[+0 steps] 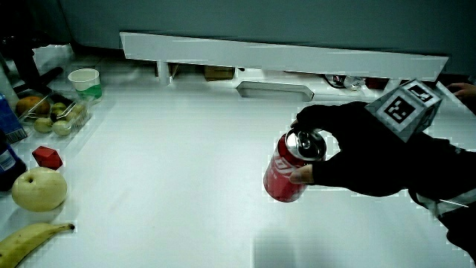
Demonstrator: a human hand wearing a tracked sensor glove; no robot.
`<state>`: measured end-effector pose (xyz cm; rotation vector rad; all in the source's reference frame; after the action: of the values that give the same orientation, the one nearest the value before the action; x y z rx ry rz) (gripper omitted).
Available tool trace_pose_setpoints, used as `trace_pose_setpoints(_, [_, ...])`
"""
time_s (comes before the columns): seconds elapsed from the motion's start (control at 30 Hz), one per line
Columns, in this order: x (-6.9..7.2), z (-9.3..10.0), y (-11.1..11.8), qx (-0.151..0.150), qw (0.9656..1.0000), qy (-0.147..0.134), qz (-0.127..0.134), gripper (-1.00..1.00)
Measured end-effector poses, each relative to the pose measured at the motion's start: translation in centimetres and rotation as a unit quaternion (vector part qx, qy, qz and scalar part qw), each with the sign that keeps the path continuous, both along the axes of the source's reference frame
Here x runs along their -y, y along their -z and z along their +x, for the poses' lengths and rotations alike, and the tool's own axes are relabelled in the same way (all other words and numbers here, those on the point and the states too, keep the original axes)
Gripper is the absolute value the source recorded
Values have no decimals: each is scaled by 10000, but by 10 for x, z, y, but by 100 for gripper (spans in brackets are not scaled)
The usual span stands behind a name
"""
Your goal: Place cola
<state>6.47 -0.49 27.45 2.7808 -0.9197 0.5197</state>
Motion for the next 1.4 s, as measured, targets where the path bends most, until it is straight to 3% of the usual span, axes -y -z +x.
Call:
trace_pose_setpoints(0.07, [-5,-8,-4,-106,9997,198,-135,0])
trace_pose_setpoints(0.23, [-14,-21,-12,-395,9979,428,269,0])
trace_pose_setpoints(0.43, [-21,-31,-23,-316,9978,580,35,0])
trace_pose_setpoints(0.53, [-25,-37,-32,-433,9968,663,74,0])
trace_pose_setpoints(0.77, [-31,-45,-52,-610,9955,727,4,0])
trace_pose_setpoints(1.23, [-36,-46,-69,-537,9953,744,-293,0])
trace_pose_setpoints(1.4, [-36,-46,-71,-571,9951,752,-292,0])
